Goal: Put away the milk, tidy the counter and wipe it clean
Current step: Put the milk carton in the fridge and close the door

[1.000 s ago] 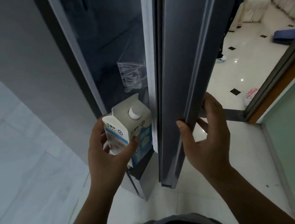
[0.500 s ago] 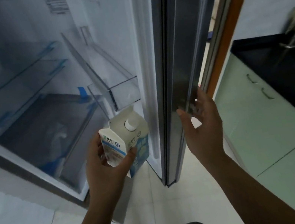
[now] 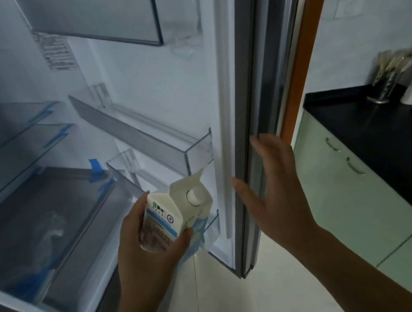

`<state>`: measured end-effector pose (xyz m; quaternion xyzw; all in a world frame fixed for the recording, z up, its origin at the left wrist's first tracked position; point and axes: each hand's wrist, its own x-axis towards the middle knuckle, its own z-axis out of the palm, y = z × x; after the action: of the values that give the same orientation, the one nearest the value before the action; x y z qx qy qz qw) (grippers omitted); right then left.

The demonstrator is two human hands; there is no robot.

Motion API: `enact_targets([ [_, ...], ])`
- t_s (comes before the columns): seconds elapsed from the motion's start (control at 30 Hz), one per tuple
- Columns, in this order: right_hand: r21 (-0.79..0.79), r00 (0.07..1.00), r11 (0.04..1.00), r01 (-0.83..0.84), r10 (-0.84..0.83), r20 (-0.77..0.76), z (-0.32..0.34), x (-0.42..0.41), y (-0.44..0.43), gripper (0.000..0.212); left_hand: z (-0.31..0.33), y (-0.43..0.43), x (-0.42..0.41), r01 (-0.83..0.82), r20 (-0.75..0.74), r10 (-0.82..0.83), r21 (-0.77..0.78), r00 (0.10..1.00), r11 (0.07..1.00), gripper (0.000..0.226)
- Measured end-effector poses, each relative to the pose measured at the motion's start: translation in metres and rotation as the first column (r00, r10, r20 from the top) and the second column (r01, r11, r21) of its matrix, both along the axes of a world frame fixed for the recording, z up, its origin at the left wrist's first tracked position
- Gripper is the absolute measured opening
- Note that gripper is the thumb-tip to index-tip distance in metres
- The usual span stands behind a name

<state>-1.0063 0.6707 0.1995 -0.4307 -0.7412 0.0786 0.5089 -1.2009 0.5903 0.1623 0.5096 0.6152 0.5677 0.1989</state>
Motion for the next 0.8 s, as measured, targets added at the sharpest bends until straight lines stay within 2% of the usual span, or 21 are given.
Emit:
enact_targets([
  [0.13, 0.136, 0.995, 0.986, -0.101, 0.101, 0.004, 0.023, -0.011, 0.017, 0.048, 0.002, 0.002, 0.001, -0.022, 0.012, 0.022, 0.0, 1.0, 1.0, 0.081],
  [0.3, 0.059, 0.961, 0.966, -0.253, 0.245, 0.126, 0.039, -0.032, 0.044, 0.038, 0.012, 0.011, -0.006, -0.078, 0.076, 0.078, -0.003, 0.994, 0.997, 0.073],
  [0.43, 0.082, 0.957, 0.973, -0.213, 0.191, 0.22, 0.036, -0.036, 0.067, 0.032, 0.022, 0.022, -0.009, -0.115, 0.071, 0.113, 0.013, 0.991, 0.993, 0.062],
  [0.57, 0.102, 0.95, 0.972, -0.214, 0.183, 0.252, 0.035, -0.024, 0.087, 0.029, 0.028, 0.033, -0.009, -0.116, 0.073, 0.114, 0.021, 0.991, 0.993, 0.066],
  [0.8, 0.037, 0.948, 0.981, -0.188, 0.172, 0.268, 0.035, 0.003, 0.122, 0.022, 0.033, 0.067, -0.001, -0.096, 0.165, 0.089, 0.038, 0.982, 0.995, 0.064],
])
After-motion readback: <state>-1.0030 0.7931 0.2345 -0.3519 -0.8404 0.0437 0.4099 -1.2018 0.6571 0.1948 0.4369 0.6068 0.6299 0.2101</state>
